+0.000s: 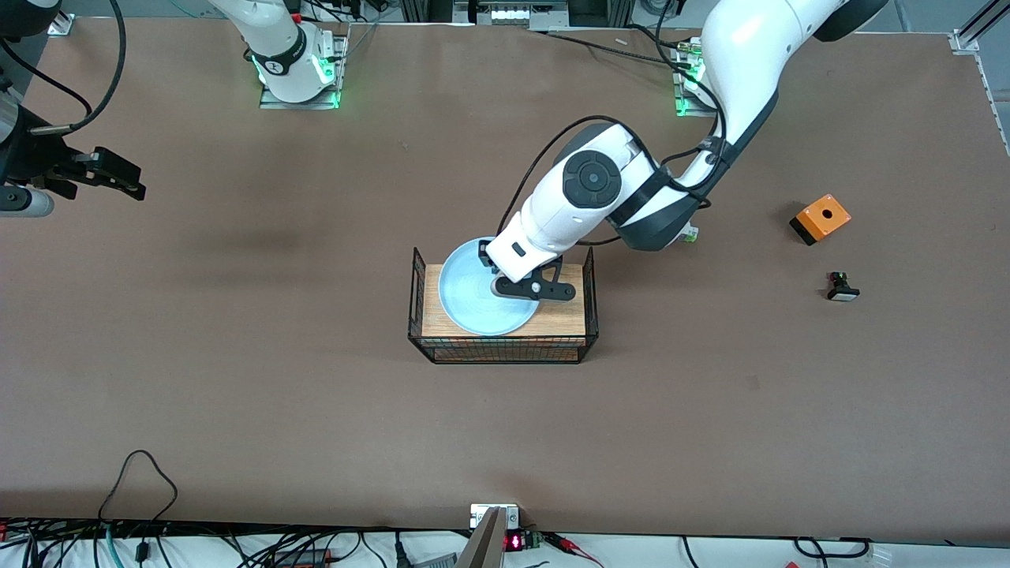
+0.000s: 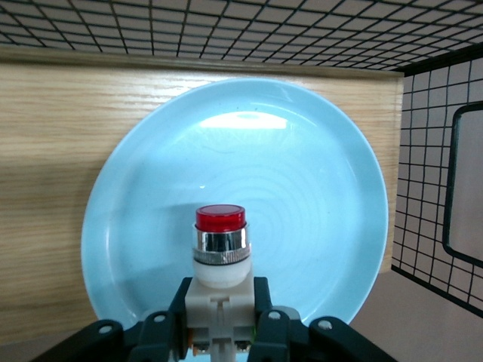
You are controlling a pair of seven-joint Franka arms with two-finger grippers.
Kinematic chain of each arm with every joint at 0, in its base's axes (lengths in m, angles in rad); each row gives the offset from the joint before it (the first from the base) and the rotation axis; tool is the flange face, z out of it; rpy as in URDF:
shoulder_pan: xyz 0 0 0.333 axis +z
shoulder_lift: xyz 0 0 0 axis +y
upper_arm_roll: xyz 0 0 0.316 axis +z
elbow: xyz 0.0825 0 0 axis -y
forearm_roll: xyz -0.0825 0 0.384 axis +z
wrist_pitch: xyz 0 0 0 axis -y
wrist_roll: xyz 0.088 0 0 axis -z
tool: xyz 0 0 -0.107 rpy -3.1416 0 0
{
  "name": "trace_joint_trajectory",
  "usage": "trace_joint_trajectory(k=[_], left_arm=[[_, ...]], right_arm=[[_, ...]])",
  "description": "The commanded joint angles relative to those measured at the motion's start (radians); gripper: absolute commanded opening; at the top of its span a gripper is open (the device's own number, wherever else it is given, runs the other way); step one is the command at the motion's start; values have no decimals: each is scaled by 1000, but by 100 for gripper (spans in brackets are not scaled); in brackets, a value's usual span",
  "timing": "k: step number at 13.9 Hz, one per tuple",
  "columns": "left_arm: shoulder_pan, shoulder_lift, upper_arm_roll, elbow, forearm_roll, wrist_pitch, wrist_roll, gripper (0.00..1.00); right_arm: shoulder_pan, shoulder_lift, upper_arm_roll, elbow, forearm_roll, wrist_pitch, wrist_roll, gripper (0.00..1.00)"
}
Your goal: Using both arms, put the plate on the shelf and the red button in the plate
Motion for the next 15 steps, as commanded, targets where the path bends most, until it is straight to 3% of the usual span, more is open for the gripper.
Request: trace_joint_trajectory(k=[1, 3, 8, 10, 13, 14, 15], left_arm=[[-11, -3, 12, 42, 19, -15, -28, 100], [26, -46, 5, 45, 17, -52, -28, 100], [133, -241, 16, 45, 45, -569, -5, 100], [205, -292, 0, 45, 112, -708, 126, 100], [334, -381, 8, 53, 99, -765, 419, 100], [359, -420, 35, 36, 65, -762, 537, 100], [351, -459, 120, 18, 27, -756, 616, 100]], right_arm=[[2, 1, 2, 14, -7, -19, -7, 100], [2, 1, 2, 14, -9, -18, -8, 100], [3, 1, 4, 14, -12, -19, -10, 100], [3, 1, 4, 14, -12, -19, -10, 100], [3, 1, 2, 14, -12, -19, -10, 100], [2, 1, 4, 14, -12, -19, -10, 100], [3, 1, 2, 14, -12, -19, -10, 100]])
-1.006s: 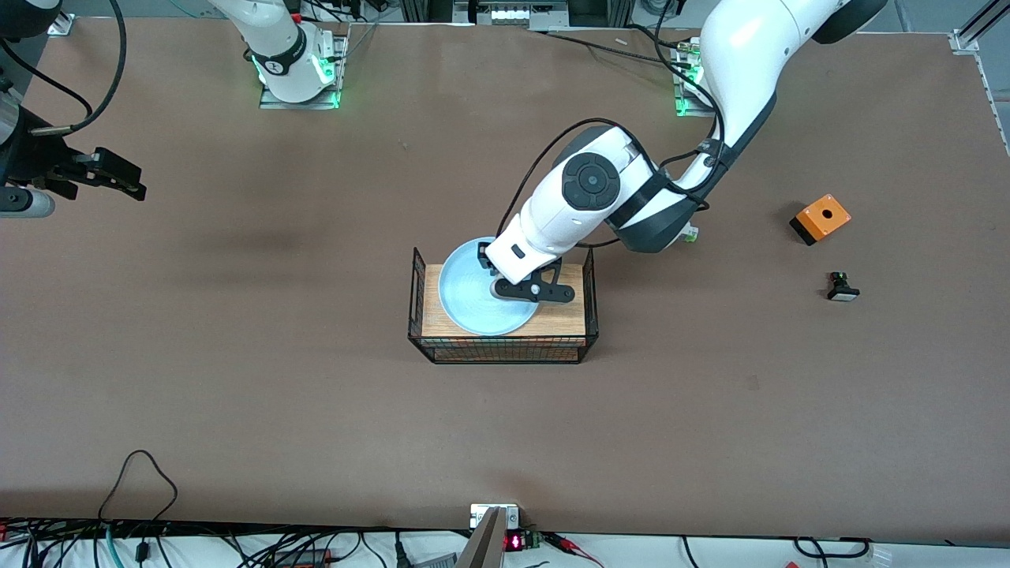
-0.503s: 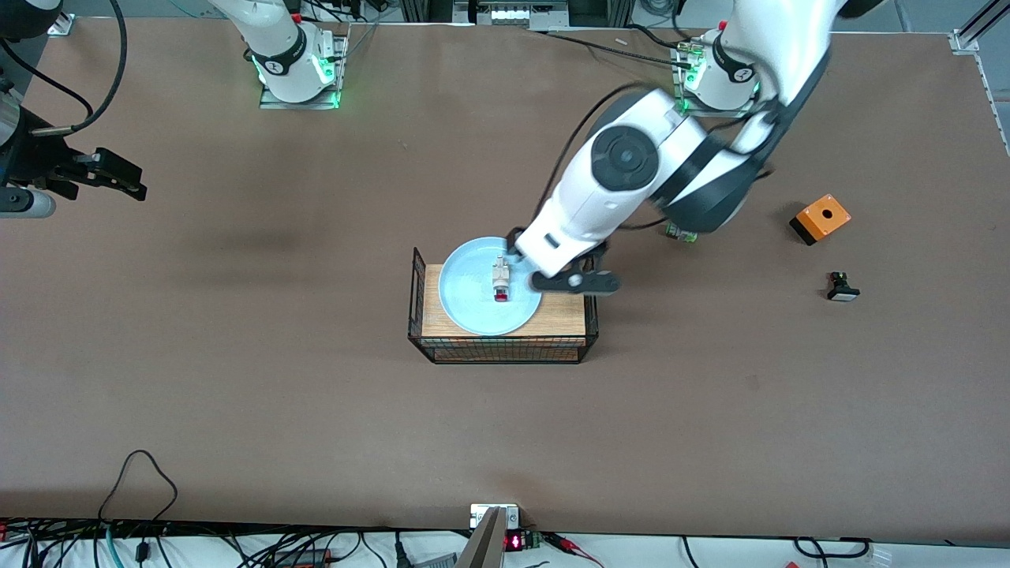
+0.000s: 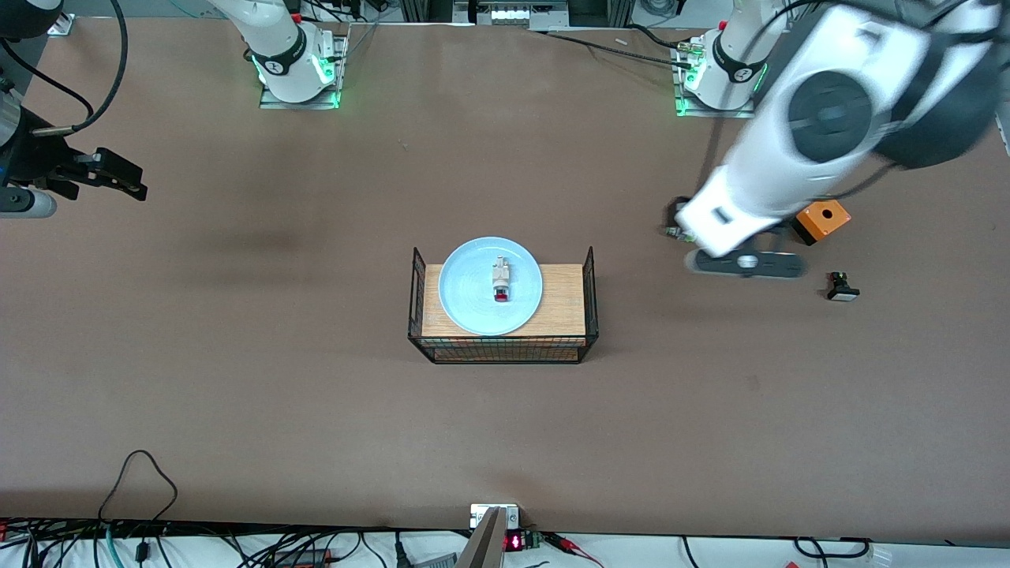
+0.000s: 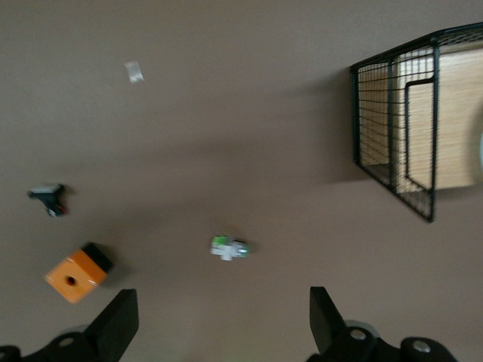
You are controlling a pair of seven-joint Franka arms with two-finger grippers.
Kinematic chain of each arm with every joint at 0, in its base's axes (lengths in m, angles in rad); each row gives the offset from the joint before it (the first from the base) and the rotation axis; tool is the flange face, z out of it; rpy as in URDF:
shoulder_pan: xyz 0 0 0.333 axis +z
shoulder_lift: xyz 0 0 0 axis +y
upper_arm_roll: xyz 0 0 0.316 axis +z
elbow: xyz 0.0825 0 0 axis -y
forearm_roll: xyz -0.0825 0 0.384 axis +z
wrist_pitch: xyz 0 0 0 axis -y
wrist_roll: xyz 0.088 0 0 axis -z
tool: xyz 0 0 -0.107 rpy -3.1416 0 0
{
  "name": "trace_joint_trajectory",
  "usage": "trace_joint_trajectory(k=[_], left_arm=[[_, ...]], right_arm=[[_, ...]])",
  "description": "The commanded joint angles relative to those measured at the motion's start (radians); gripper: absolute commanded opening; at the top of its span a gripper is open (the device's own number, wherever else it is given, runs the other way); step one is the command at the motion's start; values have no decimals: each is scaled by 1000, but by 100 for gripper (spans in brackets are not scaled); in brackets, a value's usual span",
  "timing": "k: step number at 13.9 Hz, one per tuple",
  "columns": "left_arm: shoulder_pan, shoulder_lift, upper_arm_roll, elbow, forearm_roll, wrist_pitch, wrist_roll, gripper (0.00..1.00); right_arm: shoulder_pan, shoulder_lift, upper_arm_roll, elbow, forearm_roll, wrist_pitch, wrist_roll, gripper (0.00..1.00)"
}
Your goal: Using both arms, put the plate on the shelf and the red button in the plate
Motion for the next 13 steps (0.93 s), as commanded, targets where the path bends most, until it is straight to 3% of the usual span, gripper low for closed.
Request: trace_joint_trajectory(k=[1, 2, 3, 4, 6, 13], left_arm=[[-39, -137, 207, -97, -126, 11, 227, 100], [-111, -194, 351, -162, -178, 46, 295, 100], [-162, -255, 447, -250, -190, 121, 347, 100], [-175, -320, 486, -351, -191, 217, 367, 100], [-178, -397, 497, -495, -190, 335, 352, 100], [-185, -400, 508, -506, -191, 292, 308, 100]], right_arm=[[3, 0, 1, 14, -13, -18, -10, 100], [4, 0, 3, 14, -13, -18, -10, 100], [10, 0, 3, 14, -13, -16, -10, 100], [13, 0, 3, 14, -13, -16, -10, 100], [13, 0, 3, 17, -13, -18, -10, 100], [12, 0, 0, 17, -9, -15, -5, 100]])
